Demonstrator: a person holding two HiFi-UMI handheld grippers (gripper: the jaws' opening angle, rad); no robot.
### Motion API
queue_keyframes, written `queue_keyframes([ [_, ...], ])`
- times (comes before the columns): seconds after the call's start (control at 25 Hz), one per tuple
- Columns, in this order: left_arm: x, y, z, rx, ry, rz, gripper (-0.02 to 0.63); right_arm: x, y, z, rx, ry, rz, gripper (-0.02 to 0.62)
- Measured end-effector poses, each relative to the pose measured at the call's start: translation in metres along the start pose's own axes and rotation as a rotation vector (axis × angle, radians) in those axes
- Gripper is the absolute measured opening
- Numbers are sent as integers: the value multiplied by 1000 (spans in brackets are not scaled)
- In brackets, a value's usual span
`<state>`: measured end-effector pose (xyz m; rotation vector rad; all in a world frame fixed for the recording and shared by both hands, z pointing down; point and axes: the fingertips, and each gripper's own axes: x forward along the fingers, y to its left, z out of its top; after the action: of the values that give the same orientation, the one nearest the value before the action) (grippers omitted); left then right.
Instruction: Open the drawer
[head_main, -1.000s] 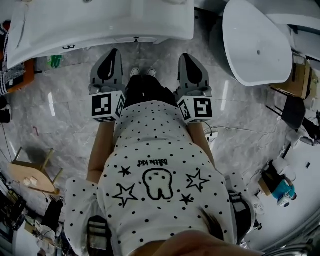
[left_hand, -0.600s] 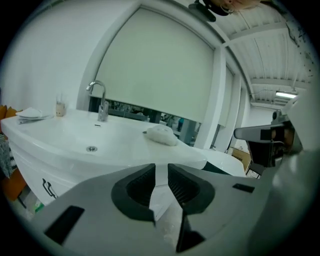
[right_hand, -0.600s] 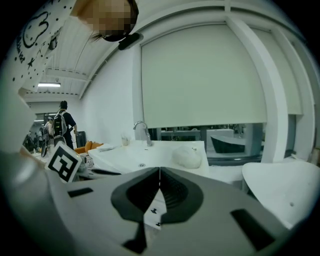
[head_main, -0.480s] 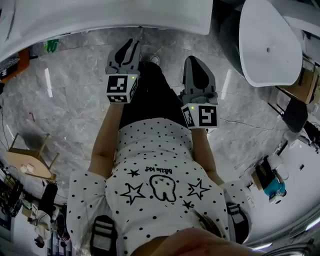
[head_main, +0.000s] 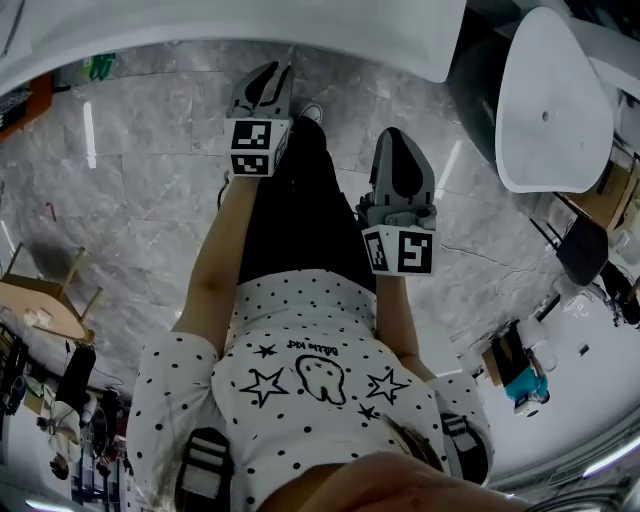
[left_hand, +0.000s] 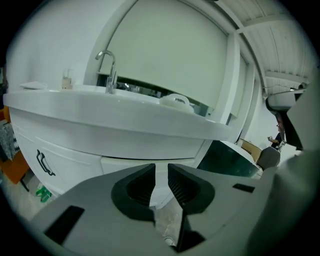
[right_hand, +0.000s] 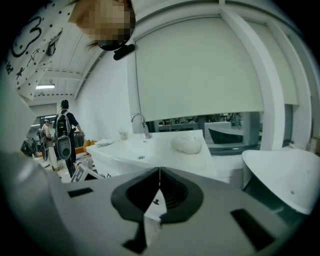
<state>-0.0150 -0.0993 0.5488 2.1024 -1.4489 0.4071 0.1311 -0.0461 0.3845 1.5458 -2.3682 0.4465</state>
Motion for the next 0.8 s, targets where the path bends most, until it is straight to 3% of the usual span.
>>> queue_keyframes([
  [0.36, 42, 26, -38, 27, 42, 5, 95, 17, 8, -34, 27, 13, 23, 14],
  [0.8, 92, 32, -90, -10, 99, -33, 127, 27, 15, -68, 30, 68, 30, 14],
])
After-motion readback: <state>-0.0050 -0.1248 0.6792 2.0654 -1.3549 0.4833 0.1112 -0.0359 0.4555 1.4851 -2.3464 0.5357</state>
